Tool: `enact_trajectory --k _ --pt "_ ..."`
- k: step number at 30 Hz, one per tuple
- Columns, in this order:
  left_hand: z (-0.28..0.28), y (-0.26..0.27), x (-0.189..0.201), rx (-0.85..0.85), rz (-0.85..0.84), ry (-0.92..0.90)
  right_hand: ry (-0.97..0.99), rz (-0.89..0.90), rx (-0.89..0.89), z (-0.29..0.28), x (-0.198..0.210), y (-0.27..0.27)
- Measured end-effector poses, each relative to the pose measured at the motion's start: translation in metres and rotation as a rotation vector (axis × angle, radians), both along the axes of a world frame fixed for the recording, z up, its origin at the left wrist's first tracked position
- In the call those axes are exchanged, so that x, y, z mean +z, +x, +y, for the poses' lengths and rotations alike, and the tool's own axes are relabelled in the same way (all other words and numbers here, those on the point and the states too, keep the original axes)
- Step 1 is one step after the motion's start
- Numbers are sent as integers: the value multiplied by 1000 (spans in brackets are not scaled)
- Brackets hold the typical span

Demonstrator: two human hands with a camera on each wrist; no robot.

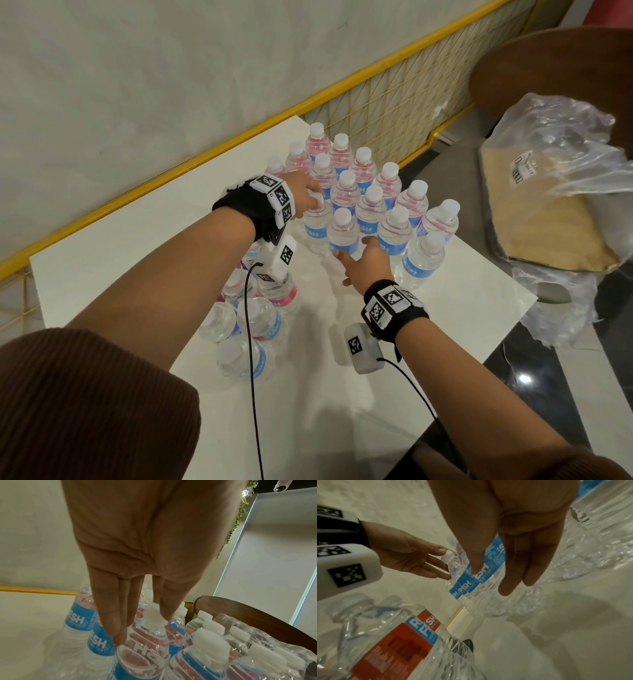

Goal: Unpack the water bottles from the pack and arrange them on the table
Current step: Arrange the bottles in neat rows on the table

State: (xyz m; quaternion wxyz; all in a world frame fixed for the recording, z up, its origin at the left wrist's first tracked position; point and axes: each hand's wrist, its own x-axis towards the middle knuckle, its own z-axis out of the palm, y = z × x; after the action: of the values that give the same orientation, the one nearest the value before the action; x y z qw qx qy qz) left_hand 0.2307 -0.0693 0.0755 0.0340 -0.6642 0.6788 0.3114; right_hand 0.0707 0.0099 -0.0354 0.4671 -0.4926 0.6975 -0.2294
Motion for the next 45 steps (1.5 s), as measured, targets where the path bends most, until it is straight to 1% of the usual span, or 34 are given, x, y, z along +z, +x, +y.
enact_trajectory --k 4,8,12,14,19,21,33,36,38,40,43,45 --pt "1 2 0 9 -77 -60 37 25 1 1 -3 3" --pt "0 0 -2 121 62 -24 -11 92 35 -3 -7 6" --pt "-2 0 -2 152 86 -48 -9 102 44 -5 -6 6" --pt "-2 0 -1 134 56 -65 0 108 44 -7 -8 6" --pt "0 -1 3 -6 -34 -118 11 114 37 -8 -10 4" --pt "0 0 4 -22 -57 -139 9 109 36 -9 -9 5" --pt "2 -6 7 30 -29 -157 -5 111 54 -12 -7 2" --pt "8 -5 9 47 -13 -132 6 109 92 -9 -3 0" --pt "15 -4 13 60 -12 -96 38 113 156 -3 0 -2" --pt "24 1 19 75 1 -65 116 58 223 10 5 -1" --pt "46 13 30 64 -15 -33 281 -144 297 41 17 5" --pt "65 23 36 57 -32 -33 351 -220 372 64 23 13"
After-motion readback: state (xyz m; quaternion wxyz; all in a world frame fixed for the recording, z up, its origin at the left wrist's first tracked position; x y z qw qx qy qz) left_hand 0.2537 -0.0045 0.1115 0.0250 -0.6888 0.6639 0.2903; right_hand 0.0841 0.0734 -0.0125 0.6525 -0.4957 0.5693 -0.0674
